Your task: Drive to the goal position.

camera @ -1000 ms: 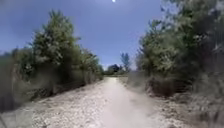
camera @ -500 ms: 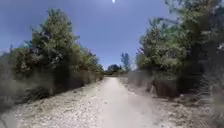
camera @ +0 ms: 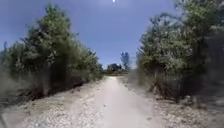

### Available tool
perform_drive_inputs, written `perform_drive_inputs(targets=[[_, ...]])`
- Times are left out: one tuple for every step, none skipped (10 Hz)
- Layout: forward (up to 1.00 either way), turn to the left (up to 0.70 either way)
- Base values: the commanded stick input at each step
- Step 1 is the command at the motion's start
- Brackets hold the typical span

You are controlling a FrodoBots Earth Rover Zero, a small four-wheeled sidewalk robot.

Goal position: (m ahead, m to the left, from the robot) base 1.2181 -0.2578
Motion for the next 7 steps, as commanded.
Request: perform_drive_inputs(targets=[[0.45, 0.00], [0.45, 0.00], [0.45, 0.00], [0.45, 0.00], [0.45, 0.00], [0.45, 0.00], [0.45, 0.00]])
